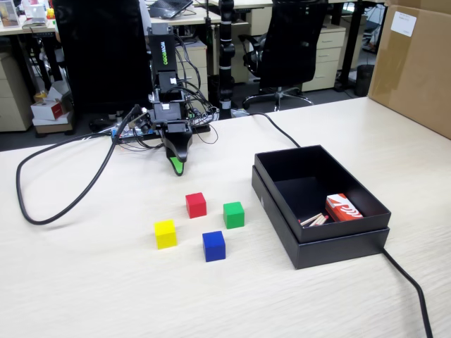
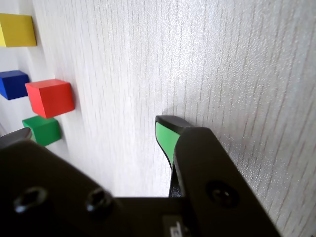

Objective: Put the red cube on top of the blue cube

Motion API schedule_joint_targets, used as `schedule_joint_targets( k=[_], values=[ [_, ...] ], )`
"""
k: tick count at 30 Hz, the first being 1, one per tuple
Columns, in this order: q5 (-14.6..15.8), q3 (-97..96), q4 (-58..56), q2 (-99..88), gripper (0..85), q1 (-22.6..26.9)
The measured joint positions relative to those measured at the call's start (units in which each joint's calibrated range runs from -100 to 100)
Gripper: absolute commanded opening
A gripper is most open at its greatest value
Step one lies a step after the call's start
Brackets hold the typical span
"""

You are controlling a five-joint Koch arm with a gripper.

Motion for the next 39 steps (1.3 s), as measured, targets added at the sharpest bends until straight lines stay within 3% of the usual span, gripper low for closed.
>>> schedule_joint_targets(
  k=[39],
  values=[
    [-0.24, 0.55, -0.08, 0.00, 47.6, 0.00]
  ],
)
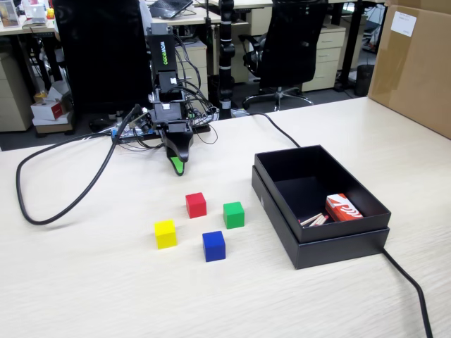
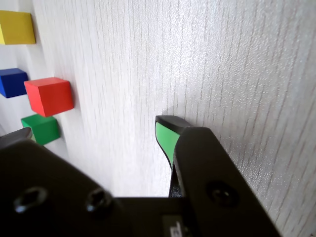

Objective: Put the red cube on top of the blue cube

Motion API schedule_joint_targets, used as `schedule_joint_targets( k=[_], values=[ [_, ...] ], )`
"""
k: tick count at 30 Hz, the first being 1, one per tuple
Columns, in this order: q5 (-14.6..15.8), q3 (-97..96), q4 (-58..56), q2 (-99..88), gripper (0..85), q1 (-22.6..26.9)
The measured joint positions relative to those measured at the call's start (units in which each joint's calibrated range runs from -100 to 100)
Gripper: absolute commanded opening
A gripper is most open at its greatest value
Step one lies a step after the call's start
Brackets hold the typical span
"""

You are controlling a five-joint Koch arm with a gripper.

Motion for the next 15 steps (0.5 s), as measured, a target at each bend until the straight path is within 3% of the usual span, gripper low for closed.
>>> schedule_joint_targets(
  k=[6, 15],
  values=[
    [-0.10, 9.58, -16.11, 0.52, 47.3, -0.73],
    [-0.49, 26.65, -27.02, 9.19, 47.2, -1.37]
  ],
)
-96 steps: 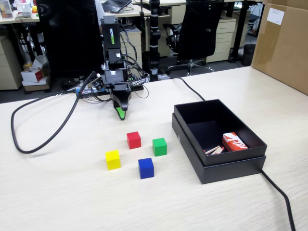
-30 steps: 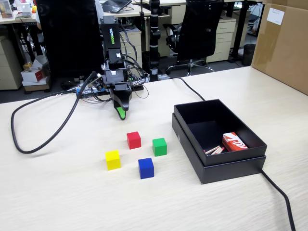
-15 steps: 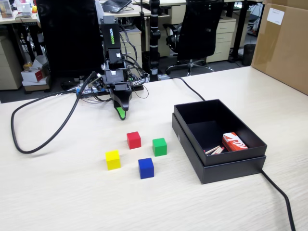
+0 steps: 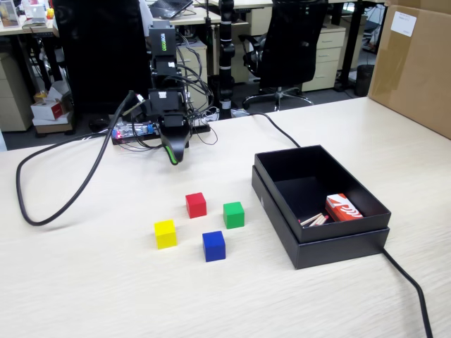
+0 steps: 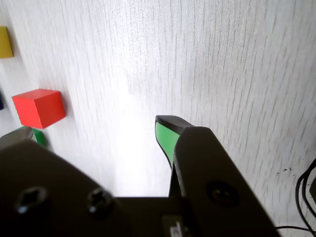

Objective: Put the red cube on top of the blue cube

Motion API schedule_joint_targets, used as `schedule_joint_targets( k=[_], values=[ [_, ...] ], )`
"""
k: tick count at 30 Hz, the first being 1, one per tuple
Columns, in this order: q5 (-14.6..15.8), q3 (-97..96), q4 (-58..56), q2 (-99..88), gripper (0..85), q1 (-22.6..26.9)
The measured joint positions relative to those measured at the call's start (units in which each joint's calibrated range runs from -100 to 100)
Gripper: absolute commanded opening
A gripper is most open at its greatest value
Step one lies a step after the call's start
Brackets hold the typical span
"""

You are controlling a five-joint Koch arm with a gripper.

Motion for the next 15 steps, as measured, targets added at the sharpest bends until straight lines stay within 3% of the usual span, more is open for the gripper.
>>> schedule_joint_targets(
  k=[15],
  values=[
    [-0.05, 35.33, -12.08, 46.99, 47.5, 0.98]
  ],
)
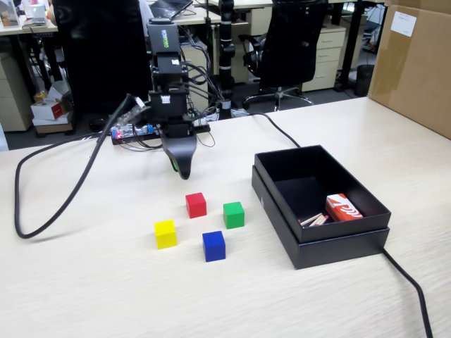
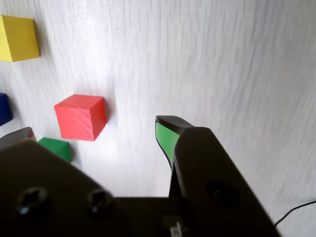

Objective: Put the red cube on top of the blue cube

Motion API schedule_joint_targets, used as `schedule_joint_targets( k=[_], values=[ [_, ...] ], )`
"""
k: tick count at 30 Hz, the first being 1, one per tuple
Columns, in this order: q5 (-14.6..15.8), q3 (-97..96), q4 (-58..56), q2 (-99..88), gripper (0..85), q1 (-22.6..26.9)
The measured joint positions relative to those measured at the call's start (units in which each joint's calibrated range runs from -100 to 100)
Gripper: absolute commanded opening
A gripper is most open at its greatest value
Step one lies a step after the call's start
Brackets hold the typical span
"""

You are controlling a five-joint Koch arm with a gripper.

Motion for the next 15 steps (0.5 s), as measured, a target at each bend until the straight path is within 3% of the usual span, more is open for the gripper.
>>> schedule_joint_targets(
  k=[15],
  values=[
    [0.73, 14.88, -0.85, 27.06, 47.5, 1.27]
  ],
)
